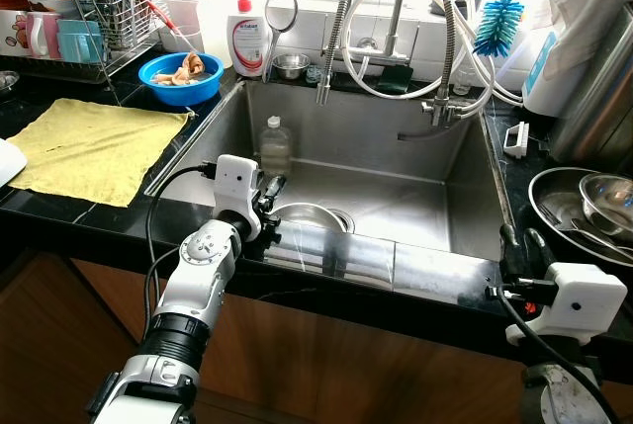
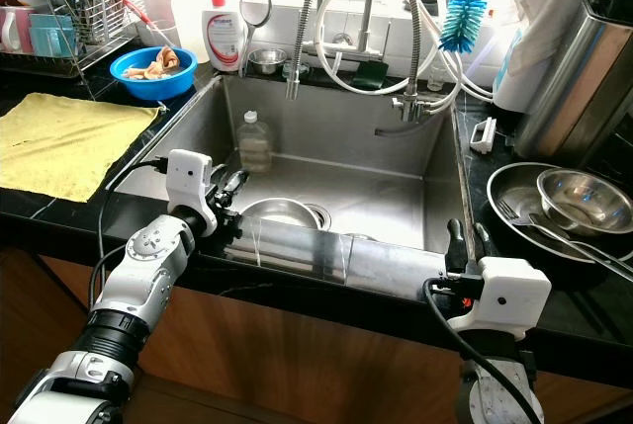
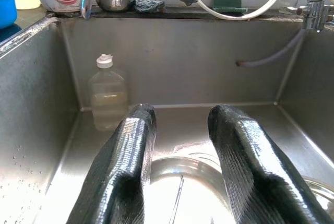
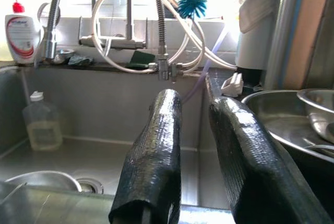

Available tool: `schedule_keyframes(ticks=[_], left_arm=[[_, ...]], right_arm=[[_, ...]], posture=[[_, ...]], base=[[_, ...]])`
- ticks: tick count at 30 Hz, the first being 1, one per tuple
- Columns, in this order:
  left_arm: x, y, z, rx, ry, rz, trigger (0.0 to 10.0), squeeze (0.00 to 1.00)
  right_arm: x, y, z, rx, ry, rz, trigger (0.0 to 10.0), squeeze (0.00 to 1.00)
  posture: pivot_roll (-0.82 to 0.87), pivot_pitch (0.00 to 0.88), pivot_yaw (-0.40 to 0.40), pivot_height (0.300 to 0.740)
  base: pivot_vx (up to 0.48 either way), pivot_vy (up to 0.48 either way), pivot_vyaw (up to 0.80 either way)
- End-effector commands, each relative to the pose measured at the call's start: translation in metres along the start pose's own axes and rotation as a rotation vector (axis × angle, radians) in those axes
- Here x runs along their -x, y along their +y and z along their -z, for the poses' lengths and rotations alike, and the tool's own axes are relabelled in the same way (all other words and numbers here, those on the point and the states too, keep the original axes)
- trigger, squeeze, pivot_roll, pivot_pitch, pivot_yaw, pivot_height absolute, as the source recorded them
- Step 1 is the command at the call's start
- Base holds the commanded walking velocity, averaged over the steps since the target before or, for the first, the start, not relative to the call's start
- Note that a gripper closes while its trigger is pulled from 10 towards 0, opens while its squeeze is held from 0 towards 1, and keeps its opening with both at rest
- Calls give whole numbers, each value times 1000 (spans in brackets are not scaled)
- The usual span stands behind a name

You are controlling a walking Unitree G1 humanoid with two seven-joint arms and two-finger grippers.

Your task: Kitchen organization

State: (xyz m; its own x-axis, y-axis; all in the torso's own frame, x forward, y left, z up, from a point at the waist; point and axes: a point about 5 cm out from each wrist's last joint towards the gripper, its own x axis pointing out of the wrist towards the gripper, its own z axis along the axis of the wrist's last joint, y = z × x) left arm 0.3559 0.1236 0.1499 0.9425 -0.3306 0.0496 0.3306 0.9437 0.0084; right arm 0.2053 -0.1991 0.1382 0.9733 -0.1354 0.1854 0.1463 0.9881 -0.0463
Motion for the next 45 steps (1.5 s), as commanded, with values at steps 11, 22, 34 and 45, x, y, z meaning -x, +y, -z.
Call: schedule_keyframes(ticks=[11, 22, 34, 45], left_arm=[[-1, -1, -6, -71, -30, -11, 10000, 0], [0, -4, -6, -109, -41, 6, 10000, 0], [0, -5, -5, -123, -42, 14, 10000, 0], [0, -5, -4, -123, -41, 14, 10000, 0]], right_arm=[[9, -71, -21, 86, -75, 446, 10000, 0], [13, -90, -12, -159, -57, 629, 10000, 224], [12, -90, -2, -309, -25, 708, 10000, 0], [12, -89, 1, -382, -24, 726, 10000, 0]], posture=[[18, 0, 5, 740], [23, 0, 1, 740], [28, 0, 0, 740], [30, 0, 1, 740]], base=[[0, 0, 0], [0, 0, 0], [0, 0, 0], [0, 0, 0]])
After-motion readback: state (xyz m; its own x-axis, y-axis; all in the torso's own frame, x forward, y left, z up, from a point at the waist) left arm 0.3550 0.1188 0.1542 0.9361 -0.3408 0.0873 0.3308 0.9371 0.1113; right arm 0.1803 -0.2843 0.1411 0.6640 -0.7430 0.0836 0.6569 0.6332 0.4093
